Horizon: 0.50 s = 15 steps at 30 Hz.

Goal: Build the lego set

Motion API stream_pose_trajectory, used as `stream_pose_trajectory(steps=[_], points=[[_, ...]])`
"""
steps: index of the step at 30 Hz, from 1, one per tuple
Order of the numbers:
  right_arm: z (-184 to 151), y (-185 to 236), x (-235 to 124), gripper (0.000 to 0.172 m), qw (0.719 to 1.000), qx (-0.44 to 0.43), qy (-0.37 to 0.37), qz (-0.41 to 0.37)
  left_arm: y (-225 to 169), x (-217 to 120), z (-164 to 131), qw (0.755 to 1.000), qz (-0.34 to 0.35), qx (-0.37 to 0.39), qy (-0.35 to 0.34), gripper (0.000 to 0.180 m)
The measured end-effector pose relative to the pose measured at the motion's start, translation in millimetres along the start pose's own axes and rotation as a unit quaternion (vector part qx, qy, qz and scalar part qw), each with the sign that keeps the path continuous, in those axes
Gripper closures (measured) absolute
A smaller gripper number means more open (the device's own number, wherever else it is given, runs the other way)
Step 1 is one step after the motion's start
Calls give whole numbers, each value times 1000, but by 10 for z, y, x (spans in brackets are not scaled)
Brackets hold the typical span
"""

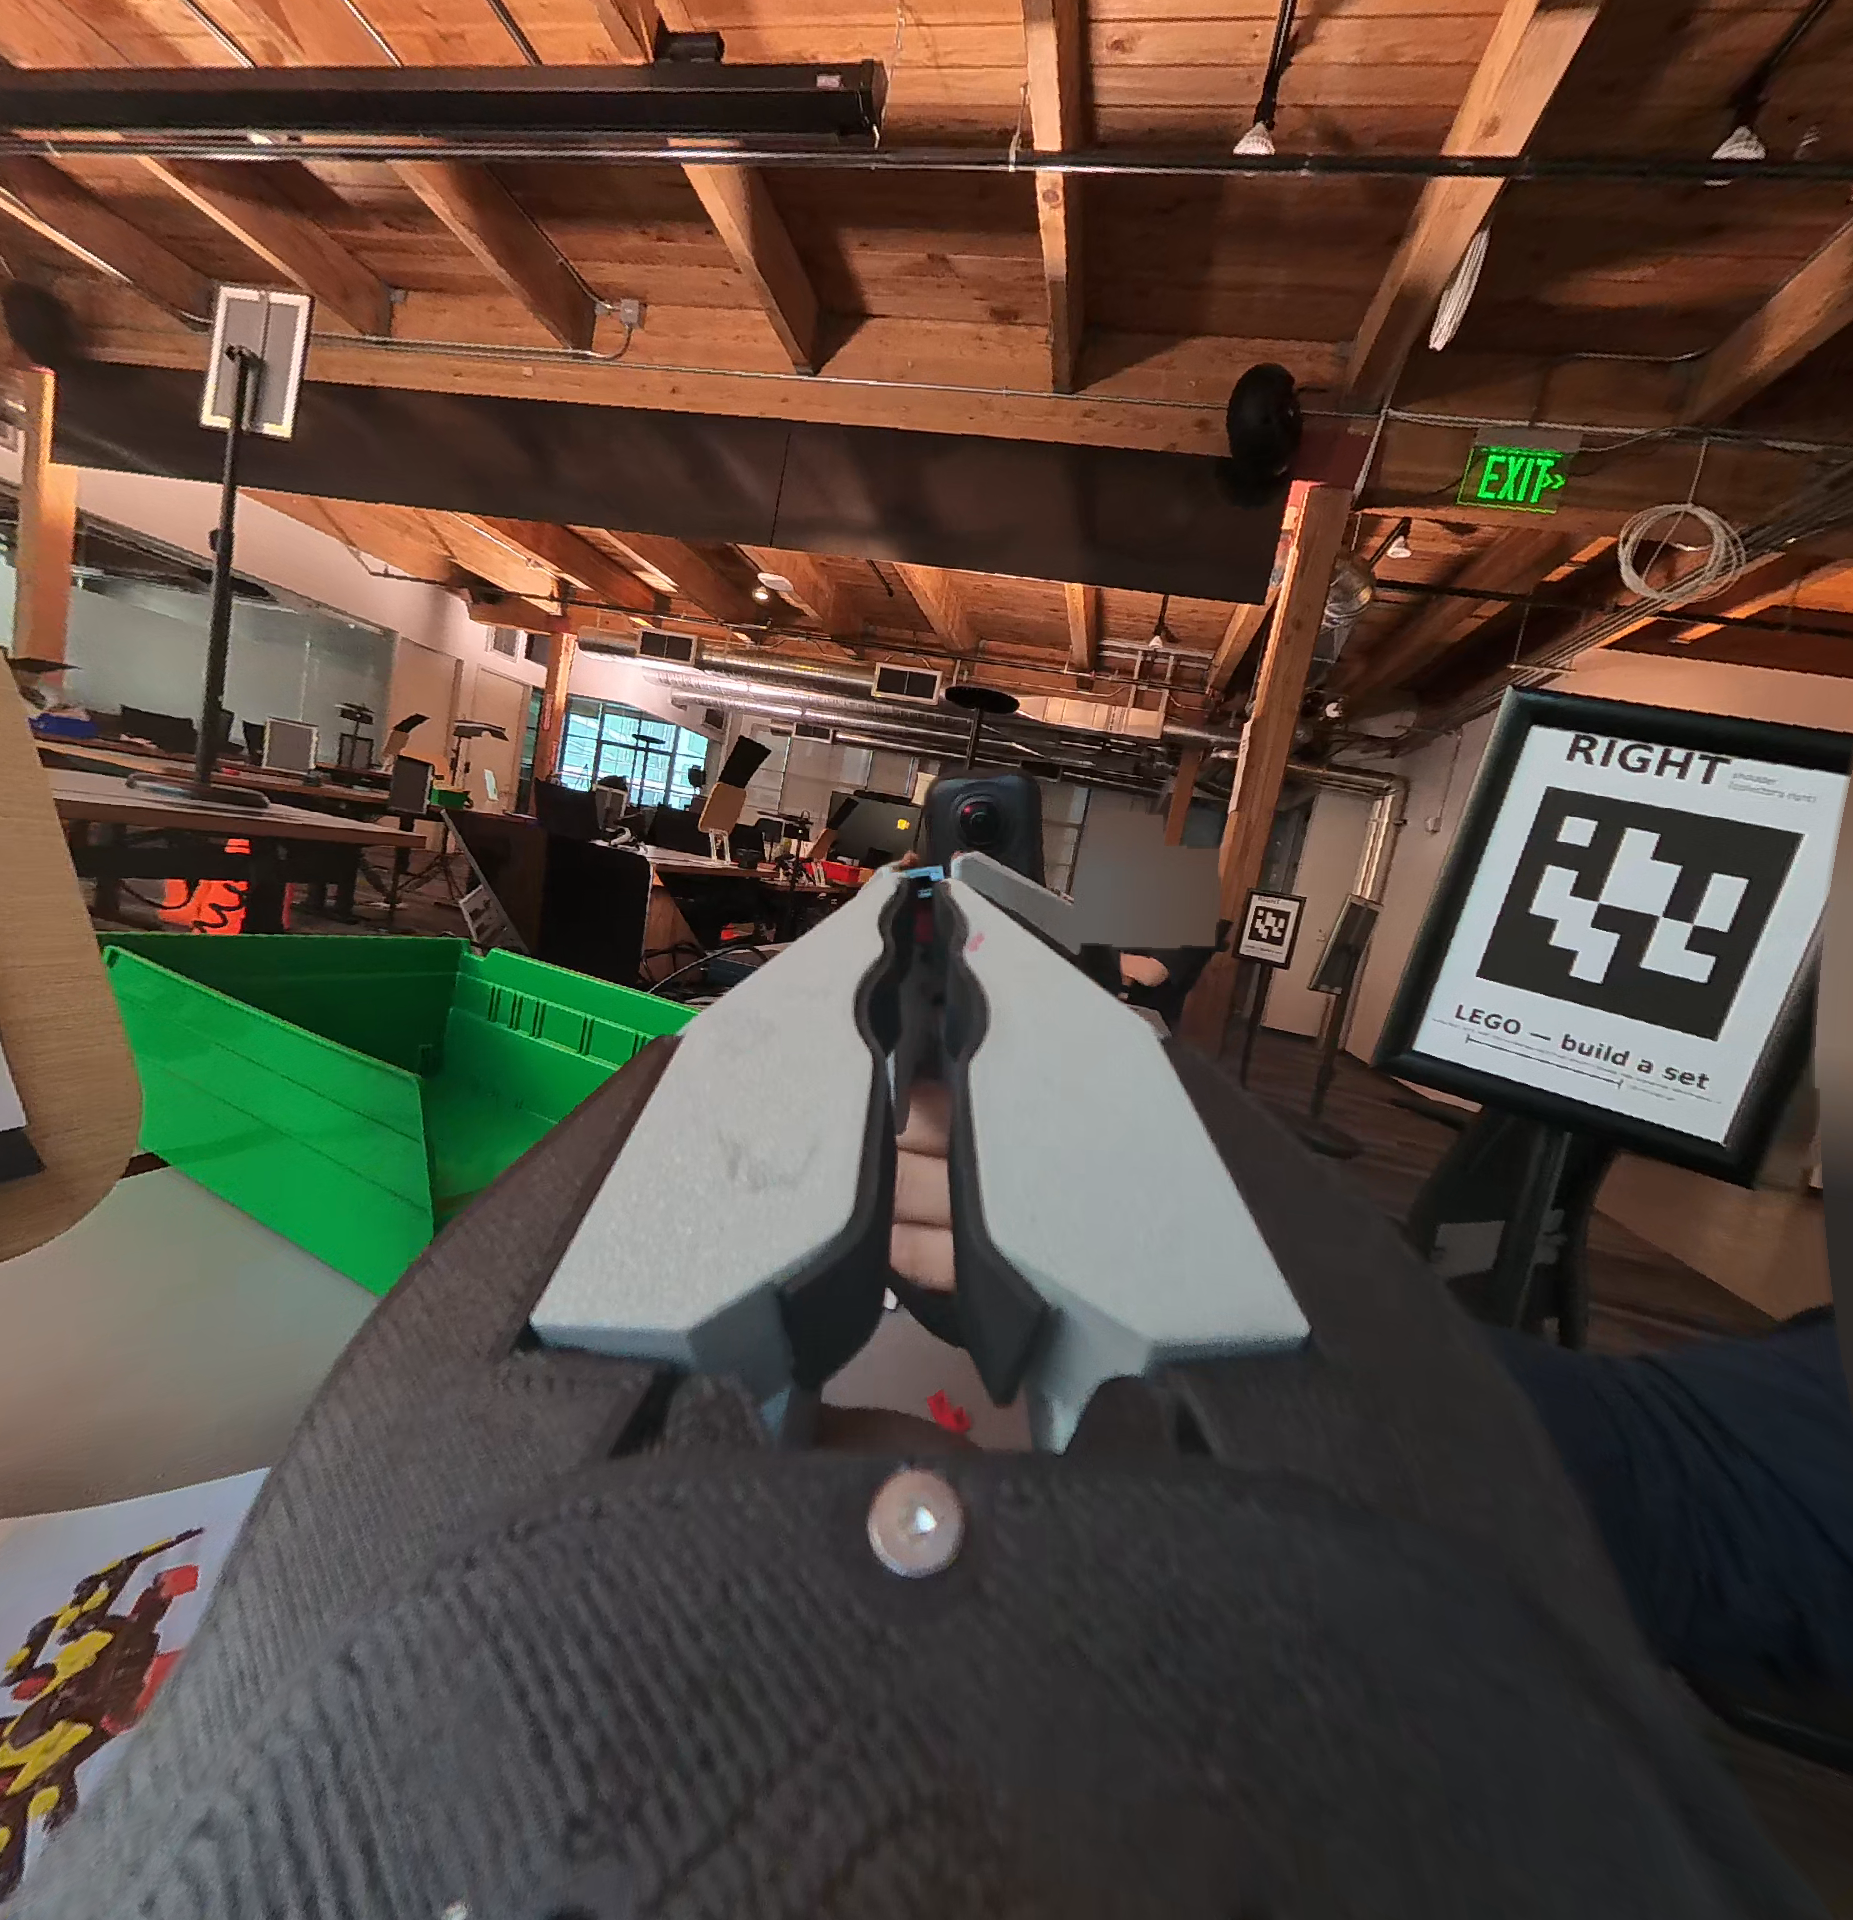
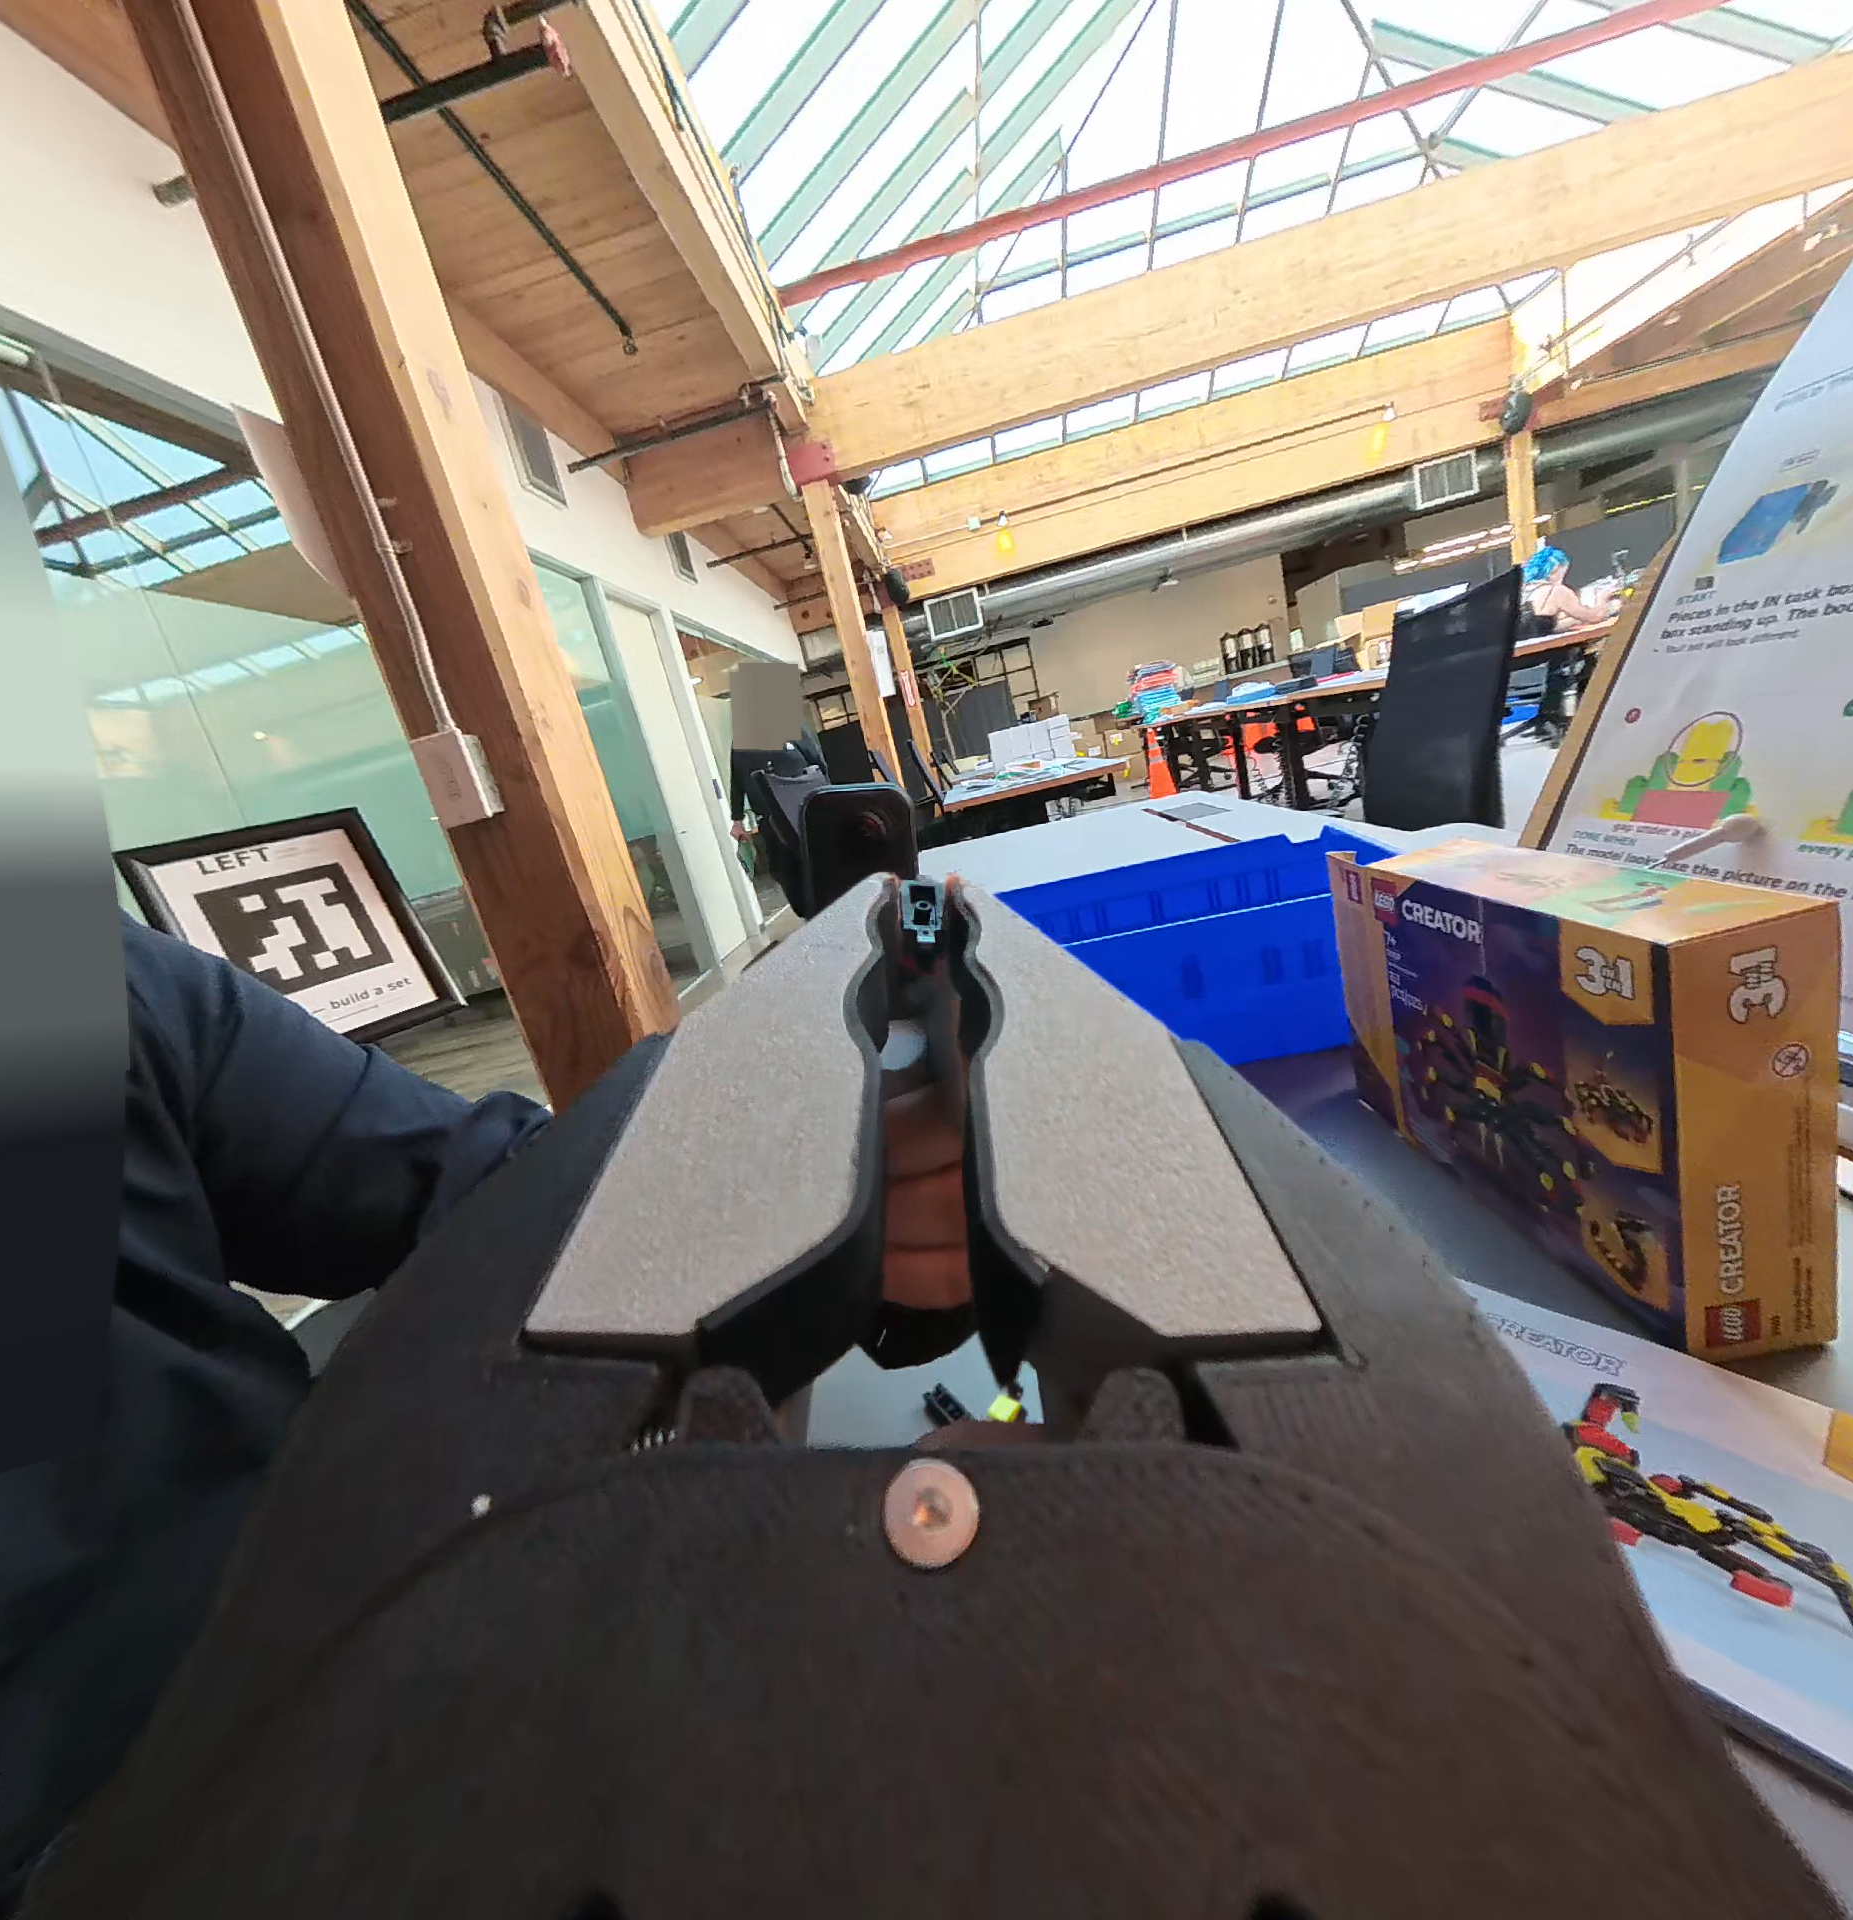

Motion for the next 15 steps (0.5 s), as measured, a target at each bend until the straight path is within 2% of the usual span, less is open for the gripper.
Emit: stream_pose_trajectory(steps=[15], points=[[-24, -60, -38, 165, 1000, 3, 23, -7, 27, 12, -33, 1000, 16, 6, 20, 180]])
Point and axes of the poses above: each gripper's, where its closed fingertips meet, x out along the fingers, z out of its top, y = z × x across the jaws, the point moved 8 cm from there along -x, back along the fingers, and after that the axes turned 1 degree about x, right-handed, at the moved point
